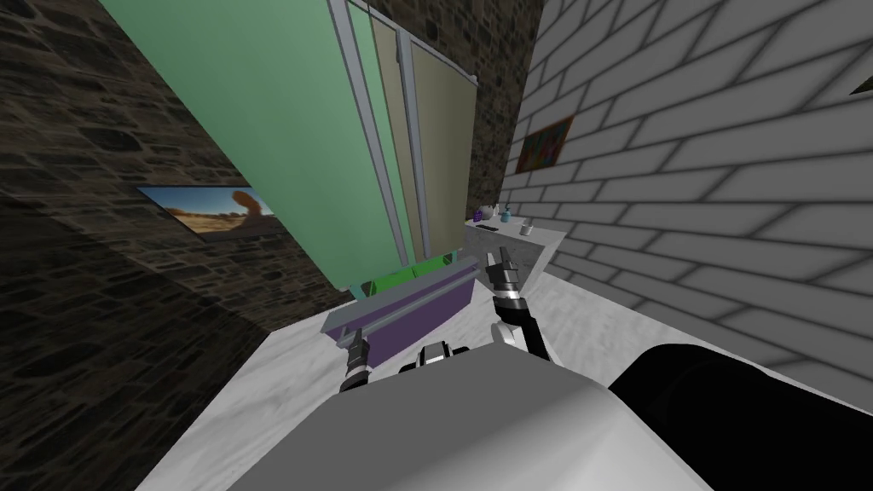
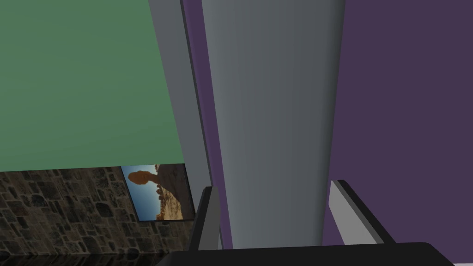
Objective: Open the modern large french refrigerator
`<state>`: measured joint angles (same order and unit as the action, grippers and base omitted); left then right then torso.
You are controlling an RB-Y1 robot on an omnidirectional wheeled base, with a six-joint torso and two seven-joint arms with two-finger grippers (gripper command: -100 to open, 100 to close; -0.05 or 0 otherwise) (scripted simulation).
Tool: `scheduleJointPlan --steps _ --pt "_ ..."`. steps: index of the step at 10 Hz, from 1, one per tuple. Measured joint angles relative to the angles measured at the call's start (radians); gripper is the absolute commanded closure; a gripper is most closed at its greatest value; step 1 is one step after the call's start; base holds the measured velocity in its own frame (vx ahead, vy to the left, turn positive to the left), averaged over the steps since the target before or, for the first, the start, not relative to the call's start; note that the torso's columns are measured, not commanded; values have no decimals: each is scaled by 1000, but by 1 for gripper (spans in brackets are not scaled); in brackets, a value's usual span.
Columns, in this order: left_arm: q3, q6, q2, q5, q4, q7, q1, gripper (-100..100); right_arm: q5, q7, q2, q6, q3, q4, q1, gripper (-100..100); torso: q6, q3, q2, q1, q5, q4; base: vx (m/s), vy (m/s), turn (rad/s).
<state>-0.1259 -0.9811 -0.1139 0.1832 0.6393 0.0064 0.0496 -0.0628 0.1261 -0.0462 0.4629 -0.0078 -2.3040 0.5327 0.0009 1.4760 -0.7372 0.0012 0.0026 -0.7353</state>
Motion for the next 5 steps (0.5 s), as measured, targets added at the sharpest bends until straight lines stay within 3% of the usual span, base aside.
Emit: scheduleJointPlan --steps 1,3,4,5 --pt "2 0 0 -2 -2 1 0 100 0 0 0 0 0 0 0 0 0 0 0 1 0 0 -226 -65 20" --pt "5 -3 0 -3 -12 3 -1 100 0 0 0 0 0 0 0 0 0 3 7 3 -1 -1 -123 -44 17" --pt "6 -3 -1 -4 -7 3 -1 -100 0 0 0 0 0 0 0 0 -1 3 4 1 -1 0 -111 -44 38" --pt "5 14 -5 -5 13 5 -2 -100 0 0 0 0 0 0 0 0 -1 2 3 0 -2 -1 -63 -31 37"
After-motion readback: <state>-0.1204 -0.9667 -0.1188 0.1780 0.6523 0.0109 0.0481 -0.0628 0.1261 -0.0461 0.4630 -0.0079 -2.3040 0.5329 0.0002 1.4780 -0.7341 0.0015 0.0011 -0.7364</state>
